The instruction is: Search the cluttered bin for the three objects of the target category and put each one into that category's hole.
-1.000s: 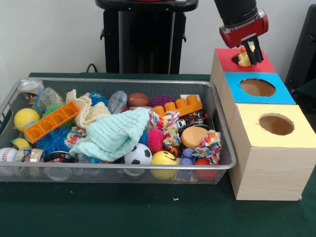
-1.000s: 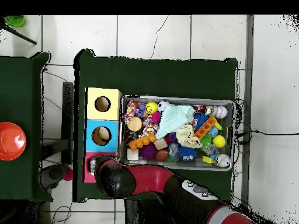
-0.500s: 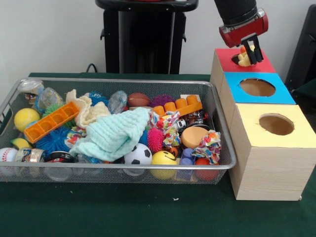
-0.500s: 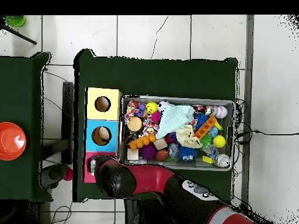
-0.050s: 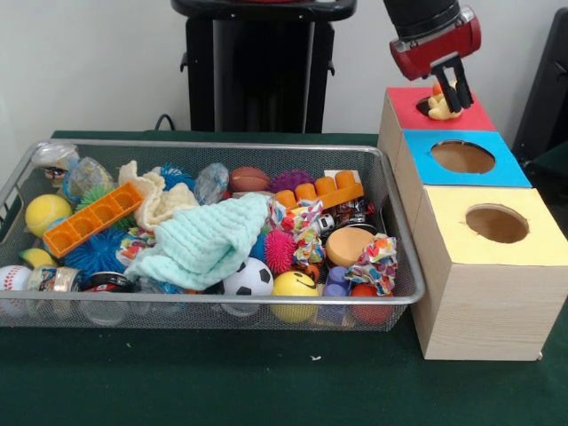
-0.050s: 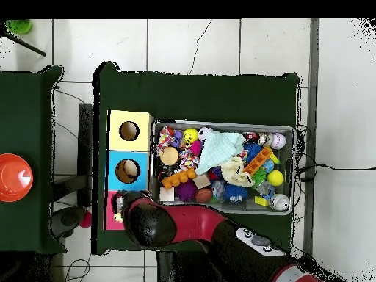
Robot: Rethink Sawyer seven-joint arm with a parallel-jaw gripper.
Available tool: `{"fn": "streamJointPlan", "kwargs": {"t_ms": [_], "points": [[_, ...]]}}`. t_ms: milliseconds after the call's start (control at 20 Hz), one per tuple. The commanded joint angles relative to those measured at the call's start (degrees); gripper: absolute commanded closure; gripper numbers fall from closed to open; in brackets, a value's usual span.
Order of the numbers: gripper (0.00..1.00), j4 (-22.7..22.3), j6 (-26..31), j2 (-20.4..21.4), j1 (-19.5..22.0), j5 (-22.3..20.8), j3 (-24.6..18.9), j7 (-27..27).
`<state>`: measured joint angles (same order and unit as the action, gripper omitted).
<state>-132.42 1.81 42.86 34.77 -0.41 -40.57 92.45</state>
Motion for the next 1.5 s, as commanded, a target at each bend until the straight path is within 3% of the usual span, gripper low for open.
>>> {"fn": "streamJointPlan", "kwargs": {"t_ms": [50,550,900,1500], "points": [[1.00,1.9,1.8,1.4,2.3,2.3,-5.4,11.3],[1.00,0.2,5.5,-0.3,3.9,4.4,-8.0,11.7],[1.00,0.5,10.2,-1.5,2.5,3.0,-4.4,7.7],[1.00,-1.4,15.4,0.6,3.0,2.5,-4.3,7.6]]}}
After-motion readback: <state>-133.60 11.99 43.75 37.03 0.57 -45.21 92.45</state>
